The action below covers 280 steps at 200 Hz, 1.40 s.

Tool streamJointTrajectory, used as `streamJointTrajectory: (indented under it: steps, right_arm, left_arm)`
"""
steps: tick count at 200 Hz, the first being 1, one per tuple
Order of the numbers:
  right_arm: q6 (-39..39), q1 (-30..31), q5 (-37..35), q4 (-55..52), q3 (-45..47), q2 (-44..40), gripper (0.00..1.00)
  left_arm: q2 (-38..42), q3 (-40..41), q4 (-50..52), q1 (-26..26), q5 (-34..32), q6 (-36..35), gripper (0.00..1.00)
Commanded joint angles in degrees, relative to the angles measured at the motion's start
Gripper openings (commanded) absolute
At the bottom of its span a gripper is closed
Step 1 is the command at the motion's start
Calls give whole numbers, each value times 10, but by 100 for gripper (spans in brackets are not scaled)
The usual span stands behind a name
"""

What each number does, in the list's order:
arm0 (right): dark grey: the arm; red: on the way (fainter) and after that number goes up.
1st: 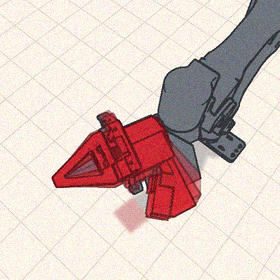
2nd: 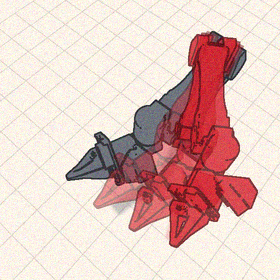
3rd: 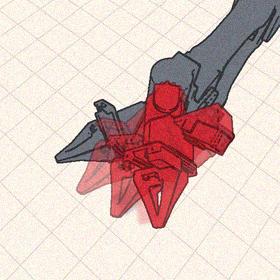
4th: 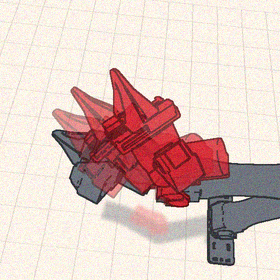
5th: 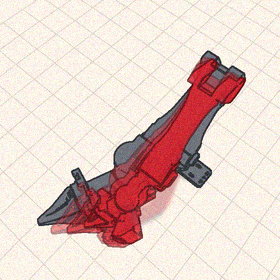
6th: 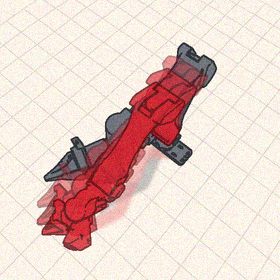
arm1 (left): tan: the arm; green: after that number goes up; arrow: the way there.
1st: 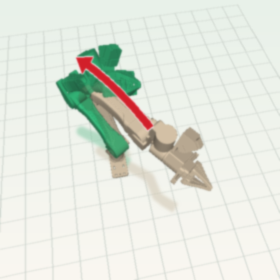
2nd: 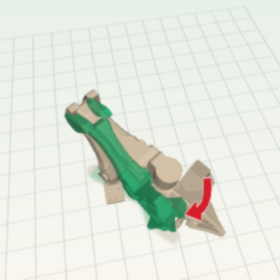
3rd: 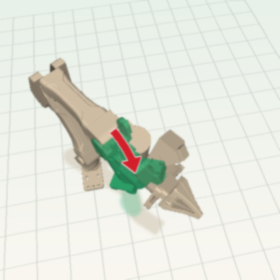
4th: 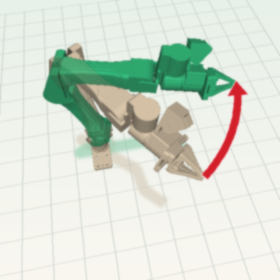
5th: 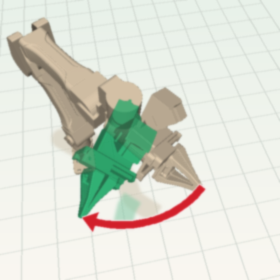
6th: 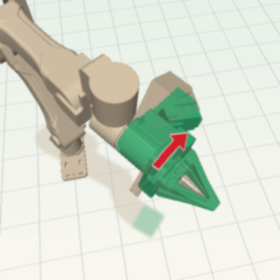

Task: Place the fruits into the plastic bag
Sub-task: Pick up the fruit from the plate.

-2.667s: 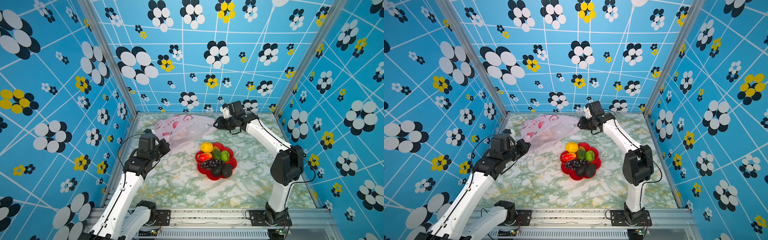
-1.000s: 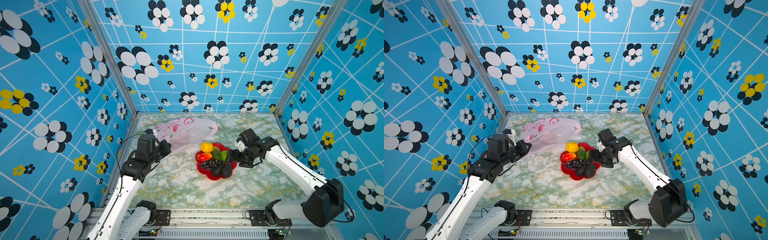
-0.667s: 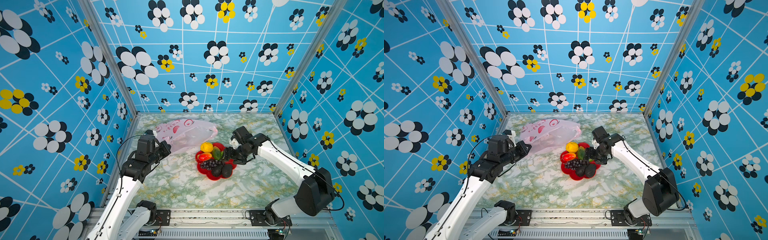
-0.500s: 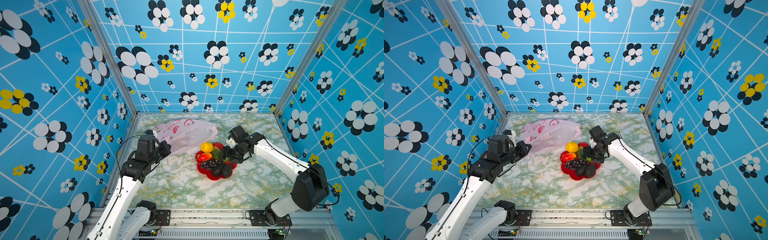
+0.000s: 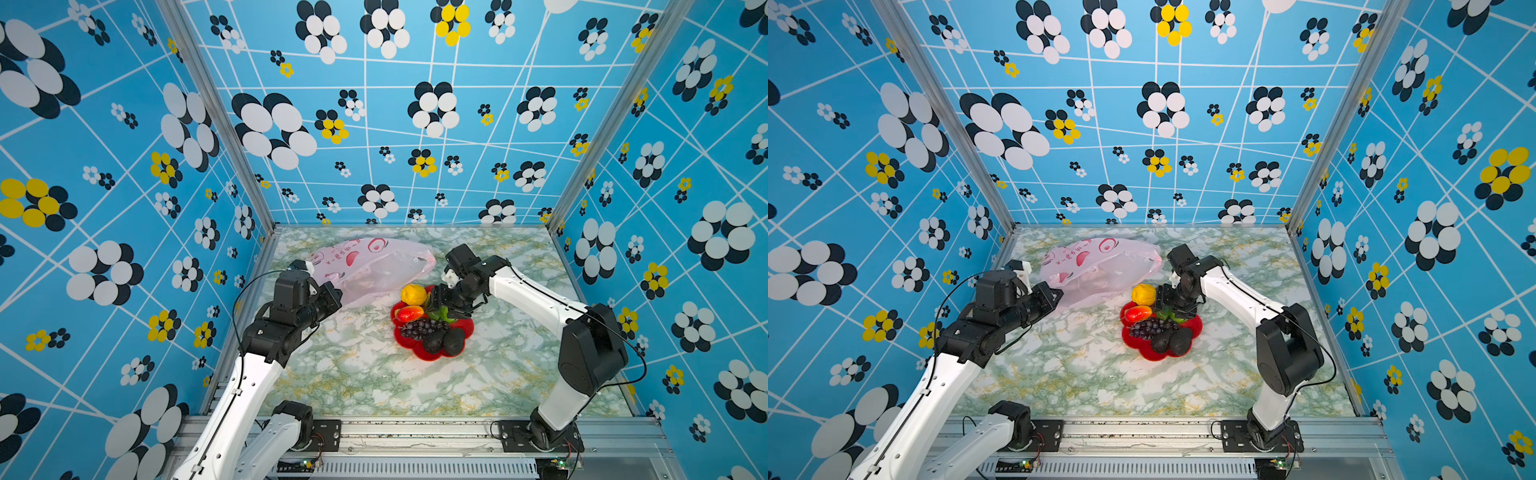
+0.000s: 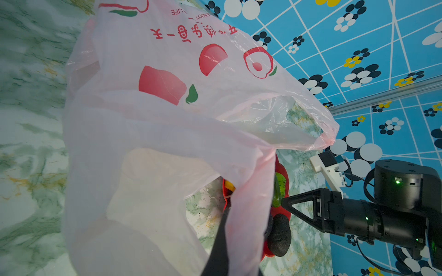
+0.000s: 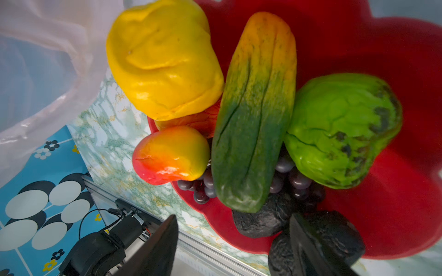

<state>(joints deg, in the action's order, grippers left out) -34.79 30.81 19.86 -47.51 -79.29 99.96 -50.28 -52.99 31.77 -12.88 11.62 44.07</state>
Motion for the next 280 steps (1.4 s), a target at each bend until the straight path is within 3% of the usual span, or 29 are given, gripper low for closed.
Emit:
streamJointTrajectory:
  steps: [1,120,179,220,280]
  right_arm:
    - [-5,4,2,-11,-18,19,75]
    - [-18,3,-27,-13,-60,84,66]
    - [-21,0,-35,-25,-79,111,54]
    - [-24,-2,-41,-26,-79,104,41]
    - [-23,-4,-37,-24,-59,63,40]
  left_arm:
    - [6,3,9,-2,4,-12,4]
    - [-35,-21,7,6,18,-29,4]
    - [-51,-30,7,15,30,-37,4]
    - [-59,-34,3,17,36,-37,4]
    - [-53,-32,-1,18,36,-31,4]
